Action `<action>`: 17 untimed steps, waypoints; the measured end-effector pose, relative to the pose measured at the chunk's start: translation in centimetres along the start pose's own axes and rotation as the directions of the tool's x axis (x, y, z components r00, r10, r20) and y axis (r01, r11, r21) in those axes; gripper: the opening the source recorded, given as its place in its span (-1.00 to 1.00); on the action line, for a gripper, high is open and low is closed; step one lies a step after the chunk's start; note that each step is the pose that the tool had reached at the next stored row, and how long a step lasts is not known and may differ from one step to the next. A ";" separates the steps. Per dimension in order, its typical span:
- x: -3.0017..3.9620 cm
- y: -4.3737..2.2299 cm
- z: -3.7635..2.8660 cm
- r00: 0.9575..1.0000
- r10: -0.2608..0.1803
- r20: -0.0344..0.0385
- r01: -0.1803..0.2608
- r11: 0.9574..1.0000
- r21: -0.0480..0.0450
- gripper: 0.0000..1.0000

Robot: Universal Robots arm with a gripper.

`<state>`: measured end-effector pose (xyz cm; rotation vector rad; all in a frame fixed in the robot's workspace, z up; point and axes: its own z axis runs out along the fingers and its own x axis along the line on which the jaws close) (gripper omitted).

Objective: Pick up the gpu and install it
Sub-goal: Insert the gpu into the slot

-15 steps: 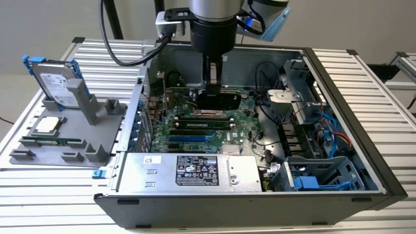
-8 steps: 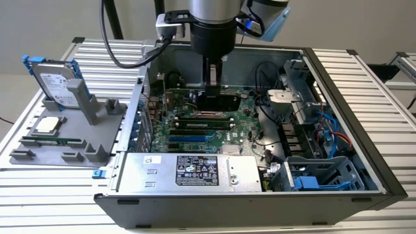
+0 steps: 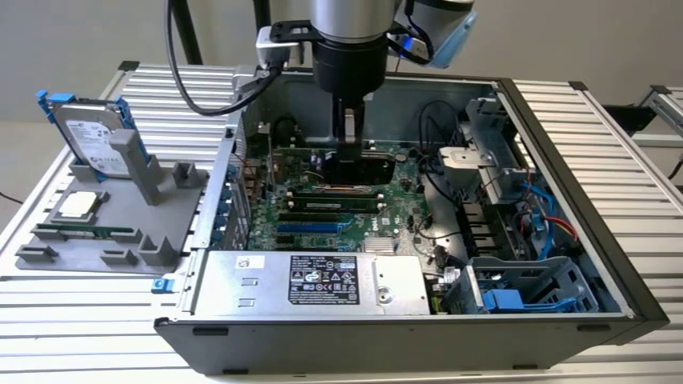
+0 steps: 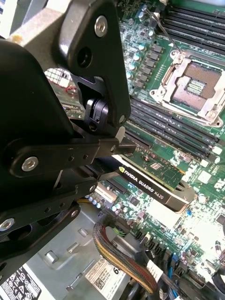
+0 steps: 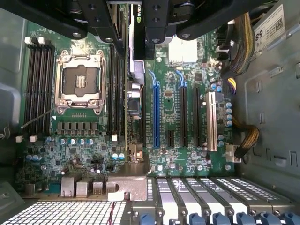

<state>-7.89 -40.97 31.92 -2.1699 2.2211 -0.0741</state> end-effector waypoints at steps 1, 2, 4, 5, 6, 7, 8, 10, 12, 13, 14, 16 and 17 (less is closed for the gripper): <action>0.00 0.00 0.05 1.000 0.000 0.000 0.000 1.000 0.000 -1.00; 0.00 0.00 0.09 1.000 0.000 -0.001 0.000 1.000 0.000 -1.00; 0.00 0.01 0.15 1.000 0.000 -0.002 0.000 1.000 0.000 -1.00; 0.00 0.01 0.19 1.000 0.000 -0.002 0.000 1.000 0.000 -1.00; 0.00 0.01 0.23 1.000 0.000 -0.002 0.000 1.000 0.000 -1.00; 0.00 0.02 0.24 1.000 0.000 -0.003 0.000 1.000 0.000 -1.00; 0.00 0.02 0.24 1.000 0.000 -0.003 0.000 1.000 0.000 -1.00; 0.00 0.02 0.26 1.000 0.000 -0.003 0.000 1.000 0.000 -1.00; 0.00 0.02 0.29 1.000 0.000 -0.003 0.000 1.000 0.000 -1.00; 0.00 0.02 0.30 1.000 0.000 -0.003 0.000 1.000 0.000 -1.00; 0.00 0.02 0.31 1.000 0.000 -0.003 0.000 1.000 0.000 -1.00; -0.01 0.02 0.35 1.000 0.000 -0.002 0.000 1.000 0.000 -1.00; -0.01 0.02 0.40 1.000 0.000 -0.002 0.000 1.000 0.000 -1.00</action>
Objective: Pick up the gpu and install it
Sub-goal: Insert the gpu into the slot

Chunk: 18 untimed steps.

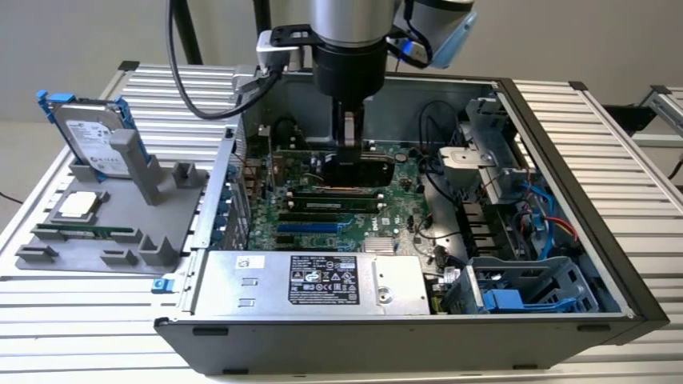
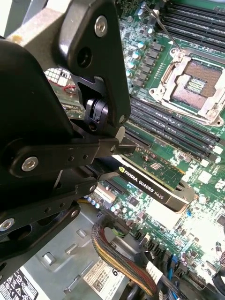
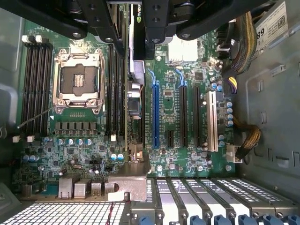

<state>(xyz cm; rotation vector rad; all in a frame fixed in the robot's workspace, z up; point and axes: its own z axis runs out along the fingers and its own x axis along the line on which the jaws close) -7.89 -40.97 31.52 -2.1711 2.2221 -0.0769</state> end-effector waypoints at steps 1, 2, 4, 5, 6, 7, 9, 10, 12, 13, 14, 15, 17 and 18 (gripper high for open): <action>0.00 0.00 0.03 1.000 0.000 0.000 0.000 1.000 0.000 -1.00; 0.00 0.01 0.08 1.000 0.000 0.000 0.000 1.000 0.000 -1.00; 0.00 0.01 0.16 1.000 0.000 0.000 0.000 1.000 0.000 -1.00; 0.00 0.01 0.19 1.000 0.000 0.000 0.000 1.000 0.000 -1.00; 0.00 0.01 0.23 1.000 0.000 0.000 0.000 1.000 0.000 -1.00; 0.00 0.02 0.26 1.000 0.000 0.000 0.000 1.000 0.000 -1.00; 0.00 0.02 0.32 1.000 0.000 0.000 0.000 1.000 0.000 -1.00; 0.00 0.02 0.35 1.000 0.000 0.000 0.000 1.000 0.000 -1.00; 0.00 0.03 0.41 1.000 0.000 0.000 0.000 1.000 0.000 -1.00; 0.00 0.03 0.43 1.000 0.000 0.000 0.000 1.000 0.000 -1.00; 0.00 0.03 0.46 1.000 0.000 0.000 0.000 1.000 0.000 -1.00; 0.00 0.03 0.49 1.000 0.000 0.000 0.000 1.000 0.000 -1.00; -0.01 0.03 0.55 1.000 0.000 0.000 0.000 1.000 0.000 -1.00; -0.01 0.03 0.57 1.000 0.000 0.000 0.000 1.000 0.000 -1.00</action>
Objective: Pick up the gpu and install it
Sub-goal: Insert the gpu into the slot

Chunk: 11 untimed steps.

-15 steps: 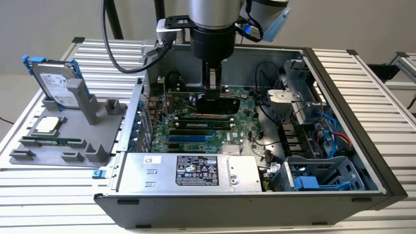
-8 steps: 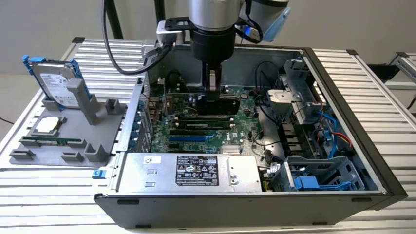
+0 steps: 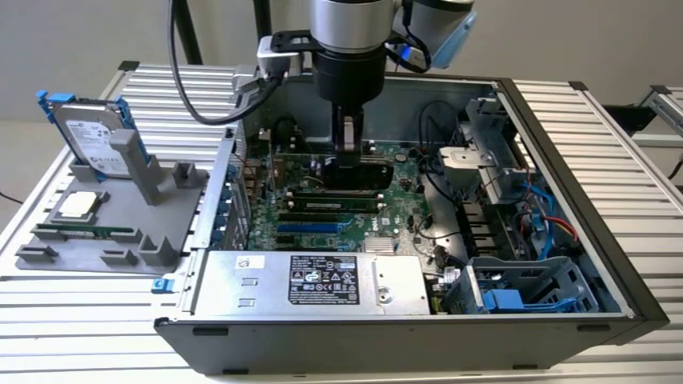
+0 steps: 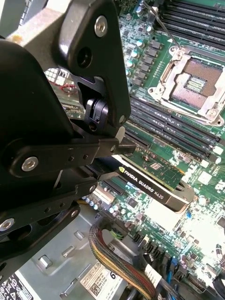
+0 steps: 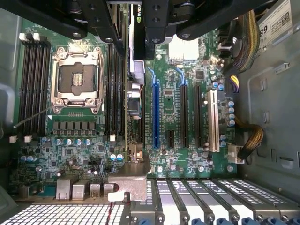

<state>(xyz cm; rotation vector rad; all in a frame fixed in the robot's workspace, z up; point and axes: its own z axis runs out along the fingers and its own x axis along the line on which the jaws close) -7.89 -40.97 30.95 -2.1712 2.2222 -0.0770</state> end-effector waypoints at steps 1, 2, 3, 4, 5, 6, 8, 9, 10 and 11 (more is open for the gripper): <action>0.00 0.00 0.03 1.000 0.000 0.000 0.000 1.000 0.000 -1.00; 0.00 0.00 0.05 1.000 0.000 0.000 0.000 1.000 0.000 -1.00; 0.00 0.01 0.07 1.000 0.000 0.000 0.000 1.000 0.000 -1.00; 0.00 0.01 0.09 1.000 0.000 0.000 0.000 1.000 0.000 -1.00; 0.00 0.01 0.12 1.000 0.000 0.000 0.000 1.000 0.000 -1.00; 0.00 0.01 0.14 1.000 0.000 0.000 0.000 1.000 0.000 -1.00; 0.00 0.01 0.16 1.000 0.000 0.000 0.000 1.000 0.000 -1.00; 0.00 0.01 0.16 1.000 0.000 0.000 0.000 1.000 0.000 -1.00; 0.00 0.01 0.17 1.000 0.000 0.000 0.000 1.000 0.000 -1.00; 0.00 0.01 0.18 1.000 0.000 0.000 0.000 1.000 0.000 -1.00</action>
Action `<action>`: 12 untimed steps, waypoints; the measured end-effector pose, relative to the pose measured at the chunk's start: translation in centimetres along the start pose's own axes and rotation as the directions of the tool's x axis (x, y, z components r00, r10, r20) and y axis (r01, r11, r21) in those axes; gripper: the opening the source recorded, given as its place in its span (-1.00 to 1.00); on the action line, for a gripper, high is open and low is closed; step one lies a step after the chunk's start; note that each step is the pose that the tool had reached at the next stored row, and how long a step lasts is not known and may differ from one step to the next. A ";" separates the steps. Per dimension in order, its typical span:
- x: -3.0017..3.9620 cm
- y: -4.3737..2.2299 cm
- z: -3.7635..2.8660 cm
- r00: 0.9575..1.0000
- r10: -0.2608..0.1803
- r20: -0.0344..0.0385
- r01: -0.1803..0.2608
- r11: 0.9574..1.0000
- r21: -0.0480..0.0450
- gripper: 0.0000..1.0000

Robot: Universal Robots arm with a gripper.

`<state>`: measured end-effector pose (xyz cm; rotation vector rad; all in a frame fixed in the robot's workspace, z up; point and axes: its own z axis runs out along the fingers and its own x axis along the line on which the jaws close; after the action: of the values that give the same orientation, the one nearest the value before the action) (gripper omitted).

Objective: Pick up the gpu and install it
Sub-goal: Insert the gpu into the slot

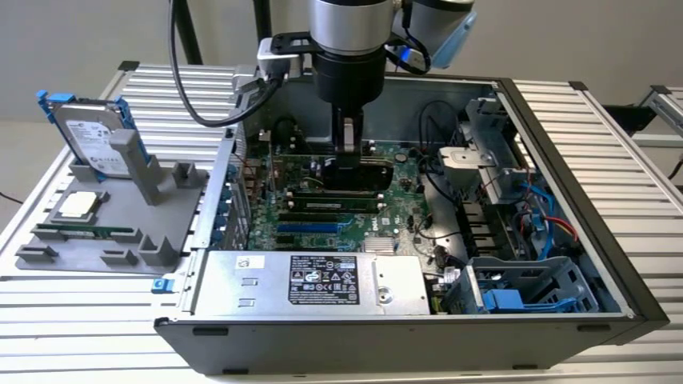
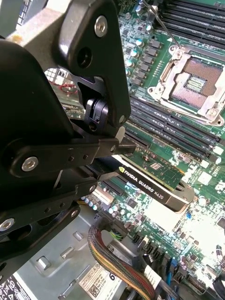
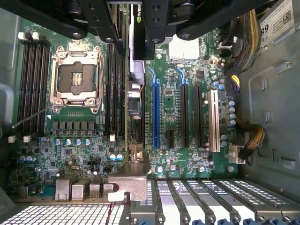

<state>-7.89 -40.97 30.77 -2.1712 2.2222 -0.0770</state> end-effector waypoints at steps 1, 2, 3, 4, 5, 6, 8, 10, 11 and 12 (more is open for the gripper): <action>0.00 0.00 0.01 1.000 0.000 0.000 0.000 1.000 0.000 -1.00; 0.00 0.00 0.01 1.000 0.000 0.000 0.000 1.000 0.000 -1.00; 0.00 0.00 0.02 1.000 0.000 0.000 0.000 1.000 0.000 -1.00; 0.00 0.00 0.05 1.000 0.000 0.000 0.000 1.000 0.000 -1.00; 0.00 0.00 0.07 1.000 0.000 0.000 0.000 1.000 0.000 -1.00; 0.00 0.01 0.07 1.000 0.000 0.000 0.000 1.000 0.000 -1.00; 0.00 0.01 0.07 1.000 0.000 0.000 0.000 1.000 0.000 -1.00; 0.00 0.01 0.09 1.000 0.000 0.000 0.000 1.000 0.000 -1.00; 0.00 0.01 0.14 1.000 0.000 0.000 0.000 1.000 0.000 -1.00; 0.00 0.01 0.19 1.000 0.000 0.000 0.000 1.000 0.000 -1.00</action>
<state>-7.89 -40.97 30.57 -2.1709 2.2219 -0.0768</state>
